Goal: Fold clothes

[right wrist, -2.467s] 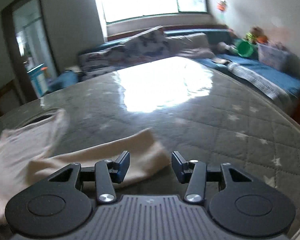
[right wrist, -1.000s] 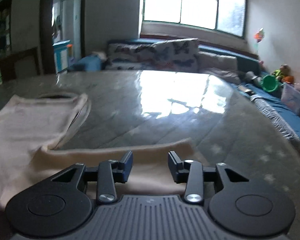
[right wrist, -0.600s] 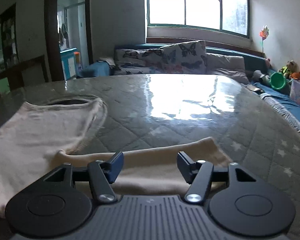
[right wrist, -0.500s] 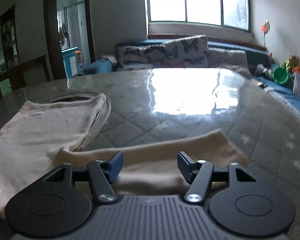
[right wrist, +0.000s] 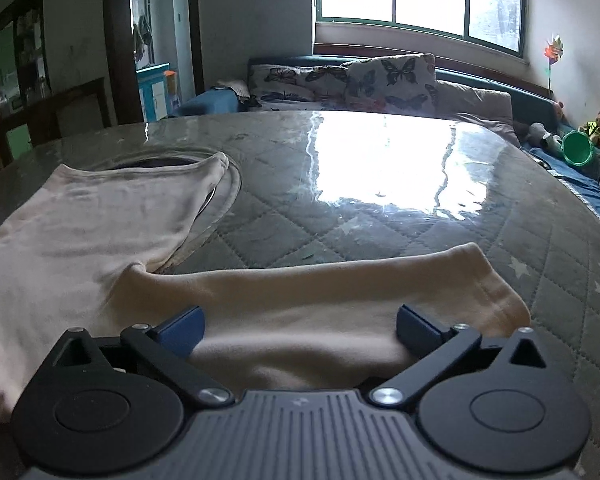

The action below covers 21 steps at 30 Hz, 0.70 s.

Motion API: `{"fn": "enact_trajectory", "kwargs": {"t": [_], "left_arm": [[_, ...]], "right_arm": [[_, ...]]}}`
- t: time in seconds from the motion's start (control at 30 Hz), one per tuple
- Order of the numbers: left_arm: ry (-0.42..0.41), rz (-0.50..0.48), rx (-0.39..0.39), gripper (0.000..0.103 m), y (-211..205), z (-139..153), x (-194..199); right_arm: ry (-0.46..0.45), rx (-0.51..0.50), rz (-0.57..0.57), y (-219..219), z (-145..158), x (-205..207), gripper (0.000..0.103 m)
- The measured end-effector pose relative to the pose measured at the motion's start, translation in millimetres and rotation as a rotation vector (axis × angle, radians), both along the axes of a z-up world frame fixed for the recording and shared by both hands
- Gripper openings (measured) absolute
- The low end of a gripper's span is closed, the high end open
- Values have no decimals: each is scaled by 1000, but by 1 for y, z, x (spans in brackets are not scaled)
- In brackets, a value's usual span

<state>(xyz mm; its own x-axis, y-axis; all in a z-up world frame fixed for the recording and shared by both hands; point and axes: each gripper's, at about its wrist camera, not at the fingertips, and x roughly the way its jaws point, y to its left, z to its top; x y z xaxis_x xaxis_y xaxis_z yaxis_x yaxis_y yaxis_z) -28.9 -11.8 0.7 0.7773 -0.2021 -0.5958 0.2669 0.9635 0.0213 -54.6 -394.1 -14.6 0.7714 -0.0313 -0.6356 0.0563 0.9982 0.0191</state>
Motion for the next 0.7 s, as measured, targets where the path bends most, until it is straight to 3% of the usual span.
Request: {"fn": "enact_trajectory", "kwargs": {"t": [0.1,0.7], "left_arm": [[9,13,10,103,-2,-2,1],[13,38,0,103,-7,-5,-3]], "right_arm": [[-1,4,0,0,0,0,103],[6,-9,4,0,-1,3,103]]}}
